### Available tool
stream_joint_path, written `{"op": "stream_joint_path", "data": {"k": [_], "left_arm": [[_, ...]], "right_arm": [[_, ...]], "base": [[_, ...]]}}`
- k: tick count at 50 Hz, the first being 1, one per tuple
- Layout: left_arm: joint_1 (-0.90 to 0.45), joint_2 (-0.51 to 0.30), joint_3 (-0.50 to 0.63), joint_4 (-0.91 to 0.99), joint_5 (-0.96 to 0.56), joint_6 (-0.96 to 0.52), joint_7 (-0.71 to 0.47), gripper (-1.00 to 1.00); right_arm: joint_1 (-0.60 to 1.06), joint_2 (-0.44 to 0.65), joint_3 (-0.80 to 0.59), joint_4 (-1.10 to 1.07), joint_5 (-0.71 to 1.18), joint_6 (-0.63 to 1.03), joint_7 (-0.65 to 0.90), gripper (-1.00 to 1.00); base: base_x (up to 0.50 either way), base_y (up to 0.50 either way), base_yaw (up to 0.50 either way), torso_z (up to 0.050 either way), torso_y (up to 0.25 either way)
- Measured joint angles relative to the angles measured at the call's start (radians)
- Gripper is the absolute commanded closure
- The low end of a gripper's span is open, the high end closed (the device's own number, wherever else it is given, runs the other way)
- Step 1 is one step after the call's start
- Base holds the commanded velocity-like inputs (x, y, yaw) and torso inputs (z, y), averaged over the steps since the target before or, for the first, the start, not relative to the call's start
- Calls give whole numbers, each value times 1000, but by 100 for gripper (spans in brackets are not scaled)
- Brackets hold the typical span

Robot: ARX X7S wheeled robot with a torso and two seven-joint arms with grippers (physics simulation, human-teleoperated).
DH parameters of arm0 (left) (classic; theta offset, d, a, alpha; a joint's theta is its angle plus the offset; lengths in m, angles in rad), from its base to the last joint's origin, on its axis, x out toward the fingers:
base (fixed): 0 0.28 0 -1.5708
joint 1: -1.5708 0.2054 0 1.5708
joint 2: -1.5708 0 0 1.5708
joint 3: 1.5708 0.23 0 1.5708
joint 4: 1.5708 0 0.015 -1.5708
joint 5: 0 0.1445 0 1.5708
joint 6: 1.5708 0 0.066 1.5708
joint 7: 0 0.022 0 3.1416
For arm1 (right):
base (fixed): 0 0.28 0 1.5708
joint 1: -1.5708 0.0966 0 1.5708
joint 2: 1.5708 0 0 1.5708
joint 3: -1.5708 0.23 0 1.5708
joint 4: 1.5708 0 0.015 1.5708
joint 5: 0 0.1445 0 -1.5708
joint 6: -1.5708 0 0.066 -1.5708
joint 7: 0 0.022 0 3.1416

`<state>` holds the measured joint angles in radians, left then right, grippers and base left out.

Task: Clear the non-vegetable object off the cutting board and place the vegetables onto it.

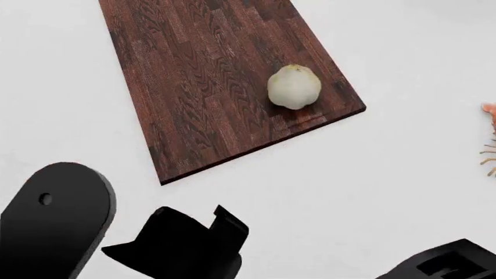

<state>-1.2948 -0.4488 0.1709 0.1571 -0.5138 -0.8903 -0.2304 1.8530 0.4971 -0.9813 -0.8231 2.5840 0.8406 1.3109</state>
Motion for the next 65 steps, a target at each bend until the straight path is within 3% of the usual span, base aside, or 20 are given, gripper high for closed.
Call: {"op": "stream_joint_path", "data": {"k": [40,65], "left_arm": [[15,-2,6,8,-8,5,-6,-100],[16,-10,1,8,-13,9,-9,-100]], "right_arm": [[191,-241,-50,-132,210,-322,90,-100],[29,-447,-127,-212,131,-476,184,-100]], "base": [[0,0,0,0,0],[0,0,0,0,0]]}}
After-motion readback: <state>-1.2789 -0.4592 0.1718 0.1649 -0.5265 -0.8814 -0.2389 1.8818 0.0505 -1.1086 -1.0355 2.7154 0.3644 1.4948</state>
